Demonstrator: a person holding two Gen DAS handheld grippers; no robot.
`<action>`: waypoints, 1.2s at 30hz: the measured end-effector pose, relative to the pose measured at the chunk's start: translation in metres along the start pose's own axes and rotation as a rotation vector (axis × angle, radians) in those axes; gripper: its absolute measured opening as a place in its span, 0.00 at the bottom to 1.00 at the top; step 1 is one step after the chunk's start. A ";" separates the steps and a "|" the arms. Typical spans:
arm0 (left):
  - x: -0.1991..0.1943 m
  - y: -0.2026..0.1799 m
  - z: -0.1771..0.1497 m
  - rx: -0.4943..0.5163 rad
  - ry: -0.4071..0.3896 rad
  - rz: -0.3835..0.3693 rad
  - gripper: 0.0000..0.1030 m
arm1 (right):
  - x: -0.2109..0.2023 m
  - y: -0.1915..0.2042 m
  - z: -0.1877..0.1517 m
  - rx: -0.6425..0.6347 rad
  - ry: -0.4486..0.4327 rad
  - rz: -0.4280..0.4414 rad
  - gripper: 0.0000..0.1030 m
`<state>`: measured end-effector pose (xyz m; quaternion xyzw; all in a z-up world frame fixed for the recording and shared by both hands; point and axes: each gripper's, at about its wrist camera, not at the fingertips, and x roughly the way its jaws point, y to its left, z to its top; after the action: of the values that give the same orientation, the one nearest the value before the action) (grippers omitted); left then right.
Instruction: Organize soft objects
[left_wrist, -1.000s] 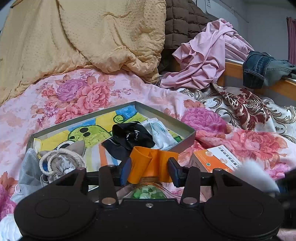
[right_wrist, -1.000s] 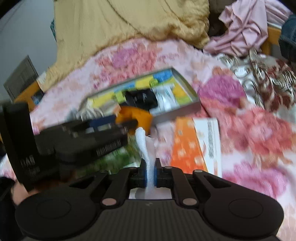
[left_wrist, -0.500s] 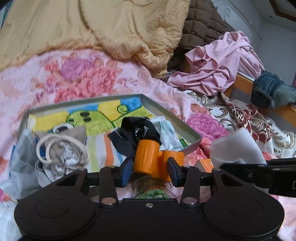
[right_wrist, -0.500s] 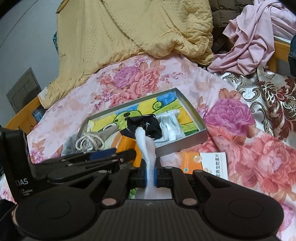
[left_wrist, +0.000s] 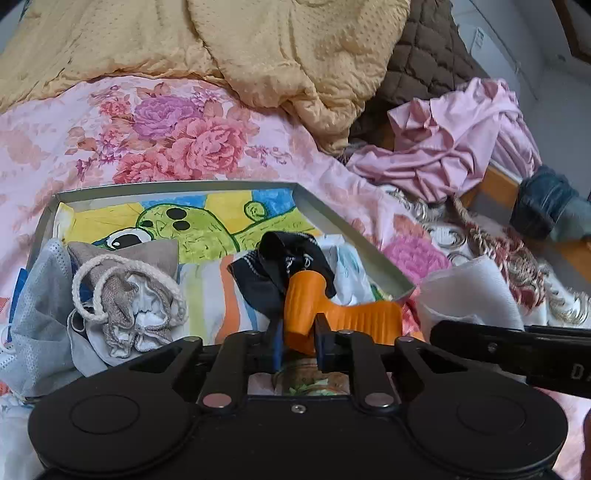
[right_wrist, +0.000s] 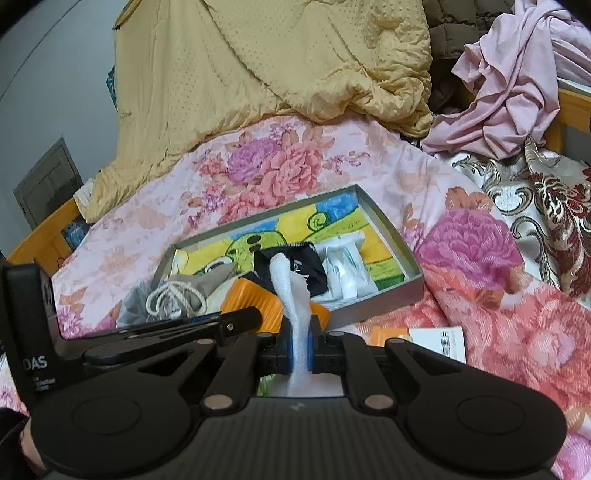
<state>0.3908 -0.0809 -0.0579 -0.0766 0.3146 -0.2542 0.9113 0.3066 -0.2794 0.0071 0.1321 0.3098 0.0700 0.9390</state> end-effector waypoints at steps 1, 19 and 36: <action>-0.001 0.001 0.001 -0.013 -0.010 -0.007 0.15 | 0.001 0.000 0.002 0.003 -0.005 0.002 0.07; -0.036 0.049 0.039 -0.206 -0.260 0.111 0.13 | 0.065 0.005 0.060 0.080 -0.088 0.144 0.07; -0.009 0.092 0.040 -0.267 -0.184 0.216 0.16 | 0.141 0.035 0.063 0.029 -0.013 0.075 0.08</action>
<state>0.4473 0.0025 -0.0491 -0.1855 0.2672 -0.1026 0.9400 0.4550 -0.2285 -0.0133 0.1576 0.2994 0.0999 0.9357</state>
